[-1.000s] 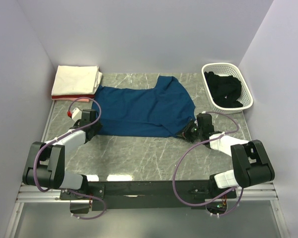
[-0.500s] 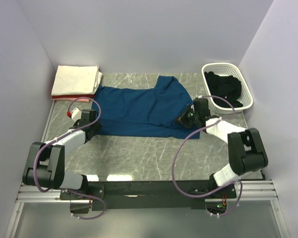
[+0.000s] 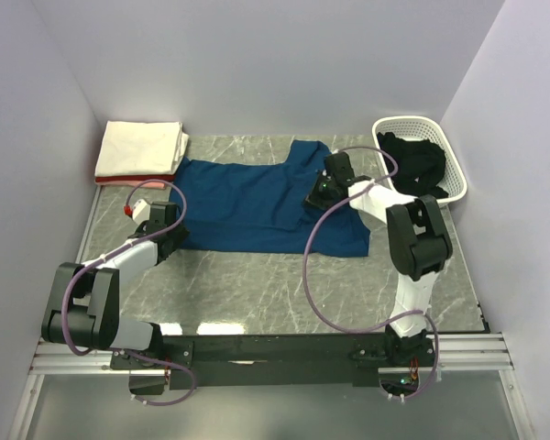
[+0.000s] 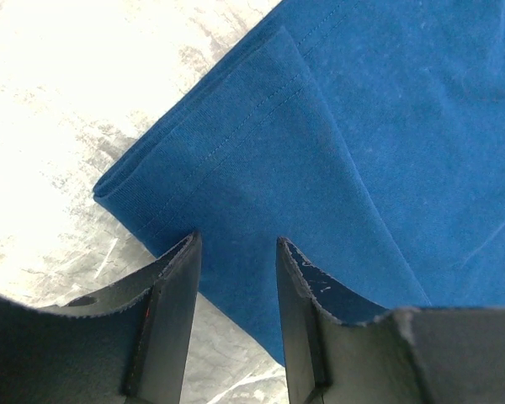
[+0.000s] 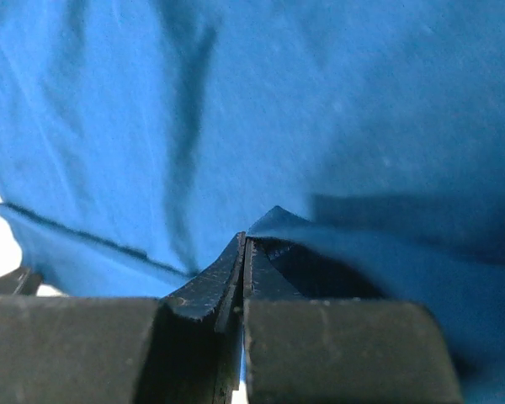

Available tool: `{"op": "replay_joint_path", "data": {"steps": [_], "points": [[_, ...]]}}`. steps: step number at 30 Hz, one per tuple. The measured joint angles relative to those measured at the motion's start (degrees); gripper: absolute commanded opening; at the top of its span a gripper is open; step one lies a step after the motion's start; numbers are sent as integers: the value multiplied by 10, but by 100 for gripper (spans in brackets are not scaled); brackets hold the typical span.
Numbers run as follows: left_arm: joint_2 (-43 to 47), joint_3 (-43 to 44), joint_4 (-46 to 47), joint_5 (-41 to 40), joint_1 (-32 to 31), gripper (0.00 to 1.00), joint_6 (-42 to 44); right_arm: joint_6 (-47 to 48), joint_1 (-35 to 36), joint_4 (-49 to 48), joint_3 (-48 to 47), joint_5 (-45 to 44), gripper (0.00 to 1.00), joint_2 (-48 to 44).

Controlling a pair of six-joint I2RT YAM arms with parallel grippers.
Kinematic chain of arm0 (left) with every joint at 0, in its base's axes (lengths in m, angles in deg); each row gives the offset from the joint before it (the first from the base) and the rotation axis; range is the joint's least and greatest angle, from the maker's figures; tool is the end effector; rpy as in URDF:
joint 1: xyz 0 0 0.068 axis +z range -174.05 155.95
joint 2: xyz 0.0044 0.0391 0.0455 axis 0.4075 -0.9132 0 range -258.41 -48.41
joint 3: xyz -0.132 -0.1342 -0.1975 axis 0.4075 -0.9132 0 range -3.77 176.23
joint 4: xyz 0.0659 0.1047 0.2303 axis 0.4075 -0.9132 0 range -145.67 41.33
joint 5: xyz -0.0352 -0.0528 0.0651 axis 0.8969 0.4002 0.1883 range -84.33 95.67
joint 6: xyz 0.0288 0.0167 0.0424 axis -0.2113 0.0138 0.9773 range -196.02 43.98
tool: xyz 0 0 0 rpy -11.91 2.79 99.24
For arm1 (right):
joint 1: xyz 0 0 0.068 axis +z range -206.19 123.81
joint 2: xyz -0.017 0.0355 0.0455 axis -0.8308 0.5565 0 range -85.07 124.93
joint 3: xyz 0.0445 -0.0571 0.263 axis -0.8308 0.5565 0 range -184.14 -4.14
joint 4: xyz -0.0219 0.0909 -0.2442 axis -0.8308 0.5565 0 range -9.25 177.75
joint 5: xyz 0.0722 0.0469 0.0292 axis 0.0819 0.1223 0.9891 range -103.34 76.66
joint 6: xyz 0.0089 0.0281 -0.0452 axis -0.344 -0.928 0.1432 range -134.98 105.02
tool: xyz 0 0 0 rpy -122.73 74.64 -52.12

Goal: Fold and stack the t-shirts
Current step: Fold the tshirt

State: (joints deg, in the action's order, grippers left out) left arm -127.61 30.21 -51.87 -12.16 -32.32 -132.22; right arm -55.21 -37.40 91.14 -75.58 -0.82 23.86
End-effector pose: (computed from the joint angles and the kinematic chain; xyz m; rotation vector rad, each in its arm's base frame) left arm 0.2561 -0.0262 0.1604 -1.0894 2.1043 -0.1653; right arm 0.3852 0.1392 0.1810 0.3631 2.4876 0.7162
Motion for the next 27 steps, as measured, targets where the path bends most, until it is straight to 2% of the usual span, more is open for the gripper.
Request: {"op": "replay_joint_path", "data": {"steps": [3, 5, 8, 9, 11, 13, 19, 23, 27], "points": [[3, 0, 0, 0, 0, 46, 0, 14, 9, 11, -35, -10, 0, 28], [6, 0, 0, 0, 0, 46, 0, 22, 11, 17, -51, -14, 4, 42], [7, 0, 0, 0, 0, 48, 0, 32, 13, 26, -71, -19, 24, 59], [7, 0, 0, 0, 0, 48, 0, 37, 13, 28, -74, -19, 35, 61], [7, 0, 1, 0, 0, 50, 0, 45, 13, 32, -80, -20, 50, 62], [9, 0, 1, 1, 0, 53, 0, 53, 13, 30, -83, -20, 57, 60], [36, -1, 2, 2, 0, 61, 2, 61, 7, 38, -77, -20, 62, 22], [75, -14, 4, 2, 1, 63, 5, 62, -15, 38, -40, -17, 61, -61], [104, -23, 3, 2, 3, 63, 5, 52, -55, 26, 36, -18, 57, -173]]}}
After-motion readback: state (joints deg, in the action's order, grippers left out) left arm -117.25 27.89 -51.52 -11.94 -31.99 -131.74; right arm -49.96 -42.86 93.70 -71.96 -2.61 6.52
